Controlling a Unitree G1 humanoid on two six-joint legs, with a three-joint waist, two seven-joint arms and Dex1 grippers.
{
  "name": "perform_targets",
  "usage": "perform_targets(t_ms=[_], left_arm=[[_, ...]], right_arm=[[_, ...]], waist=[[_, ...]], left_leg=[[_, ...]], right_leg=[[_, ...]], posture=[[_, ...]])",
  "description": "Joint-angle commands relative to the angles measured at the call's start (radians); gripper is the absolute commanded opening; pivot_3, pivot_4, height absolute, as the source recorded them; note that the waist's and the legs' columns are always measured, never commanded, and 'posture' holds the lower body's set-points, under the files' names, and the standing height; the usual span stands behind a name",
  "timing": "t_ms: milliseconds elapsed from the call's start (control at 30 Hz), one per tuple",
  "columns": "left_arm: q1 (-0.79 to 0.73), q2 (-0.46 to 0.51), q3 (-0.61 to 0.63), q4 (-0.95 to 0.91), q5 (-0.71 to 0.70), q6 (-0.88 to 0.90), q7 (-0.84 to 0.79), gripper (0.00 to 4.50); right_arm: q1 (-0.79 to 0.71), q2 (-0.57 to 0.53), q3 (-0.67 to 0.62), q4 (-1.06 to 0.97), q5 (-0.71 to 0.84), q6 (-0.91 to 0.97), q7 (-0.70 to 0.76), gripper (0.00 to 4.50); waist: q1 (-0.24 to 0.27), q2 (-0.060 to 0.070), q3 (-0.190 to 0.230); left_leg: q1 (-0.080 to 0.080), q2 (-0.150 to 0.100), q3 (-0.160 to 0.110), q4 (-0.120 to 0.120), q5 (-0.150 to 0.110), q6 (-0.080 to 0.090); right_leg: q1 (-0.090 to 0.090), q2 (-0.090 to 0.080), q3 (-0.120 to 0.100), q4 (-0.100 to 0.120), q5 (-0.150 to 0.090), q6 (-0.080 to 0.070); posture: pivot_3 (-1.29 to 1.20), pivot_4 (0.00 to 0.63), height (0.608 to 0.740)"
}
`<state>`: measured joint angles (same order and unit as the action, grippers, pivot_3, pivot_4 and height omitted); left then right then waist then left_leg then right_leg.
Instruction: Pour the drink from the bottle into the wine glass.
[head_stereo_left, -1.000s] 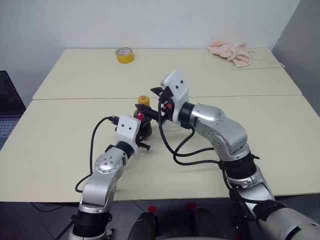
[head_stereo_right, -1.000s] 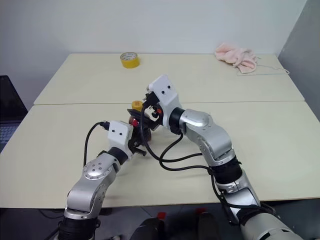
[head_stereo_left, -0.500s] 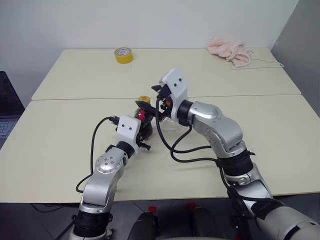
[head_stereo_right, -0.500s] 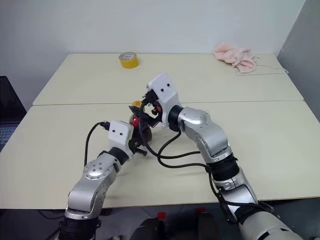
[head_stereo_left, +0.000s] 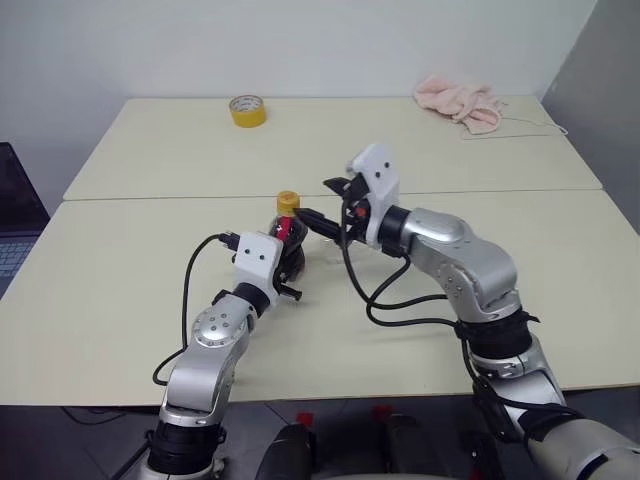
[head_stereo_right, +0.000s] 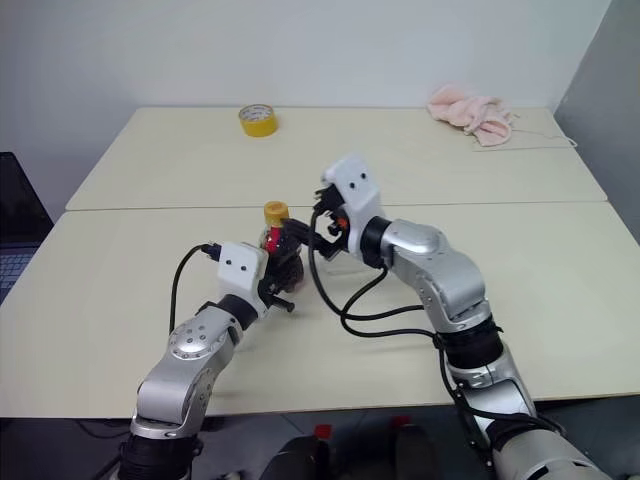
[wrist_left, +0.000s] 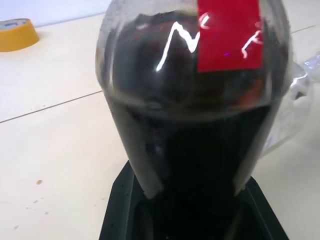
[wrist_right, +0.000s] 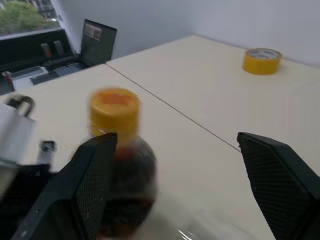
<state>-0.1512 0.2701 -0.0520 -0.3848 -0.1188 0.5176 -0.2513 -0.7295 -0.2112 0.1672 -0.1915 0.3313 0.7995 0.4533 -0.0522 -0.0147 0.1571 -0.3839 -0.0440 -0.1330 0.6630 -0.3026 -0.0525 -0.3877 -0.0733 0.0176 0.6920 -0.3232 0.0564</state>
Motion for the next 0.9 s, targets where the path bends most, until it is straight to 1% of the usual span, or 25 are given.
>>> perform_targets(t_ms=[33,200,267,367,500,633,900], left_arm=[[-0.011,-0.003,0.010,-0.046,0.000,-0.036,-0.001,0.74],[-0.012,0.000,0.012,-0.046,-0.001,-0.035,-0.006,0.74],[-0.013,0.001,0.012,-0.045,0.000,-0.036,-0.007,0.74],[-0.013,0.001,0.011,-0.045,0.002,-0.038,-0.007,0.74],[-0.016,-0.001,0.008,-0.040,0.003,-0.041,-0.008,0.74],[-0.017,-0.001,0.008,-0.037,0.004,-0.043,-0.009,0.74],[-0.018,-0.002,0.006,-0.036,0.004,-0.044,-0.009,0.74]], right_arm=[[0.003,-0.035,-0.035,-0.023,-0.007,-0.007,0.004,4.09],[0.006,-0.055,-0.013,-0.077,0.049,0.023,0.065,4.09],[-0.003,-0.034,0.001,-0.115,0.086,0.047,0.088,4.09],[-0.030,0.023,0.014,-0.135,0.105,0.071,0.066,4.09],[-0.070,0.108,0.038,-0.074,0.069,0.039,0.012,4.09],[-0.095,0.156,0.050,-0.005,0.026,-0.009,-0.025,4.09],[-0.100,0.159,0.044,0.050,-0.031,-0.056,-0.040,4.09]], waist=[[0.000,0.000,0.000],[-0.004,0.000,0.000],[-0.004,0.000,0.000],[-0.005,0.000,0.000],[-0.004,0.000,0.000],[-0.002,0.000,0.000],[-0.004,0.000,0.000]], left_leg=[[0.000,0.000,0.000,0.000,0.000,0.000],[0.000,0.001,0.001,-0.001,0.000,0.000],[0.000,0.001,0.001,-0.001,0.000,0.000],[0.000,0.001,0.000,-0.001,0.000,0.000],[0.000,0.001,0.000,0.000,0.000,0.000],[0.000,0.000,0.000,0.000,0.000,0.000],[0.000,0.000,0.000,0.000,0.000,0.000]], right_leg=[[0.000,0.000,0.000,0.000,0.000,0.000],[0.000,0.001,0.000,0.000,0.000,0.000],[0.000,0.001,0.000,0.000,0.000,0.000],[0.000,0.001,0.000,0.000,0.000,0.000],[0.000,0.001,0.000,0.000,0.000,0.000],[0.000,0.000,0.000,0.000,0.000,0.000],[0.000,0.000,0.000,0.000,0.000,0.000]], posture=[[0.00,0.150,0.740],[0.00,0.150,0.740],[0.00,0.150,0.740],[0.00,0.150,0.740],[0.00,0.150,0.740],[0.00,0.150,0.740],[0.00,0.150,0.740]])
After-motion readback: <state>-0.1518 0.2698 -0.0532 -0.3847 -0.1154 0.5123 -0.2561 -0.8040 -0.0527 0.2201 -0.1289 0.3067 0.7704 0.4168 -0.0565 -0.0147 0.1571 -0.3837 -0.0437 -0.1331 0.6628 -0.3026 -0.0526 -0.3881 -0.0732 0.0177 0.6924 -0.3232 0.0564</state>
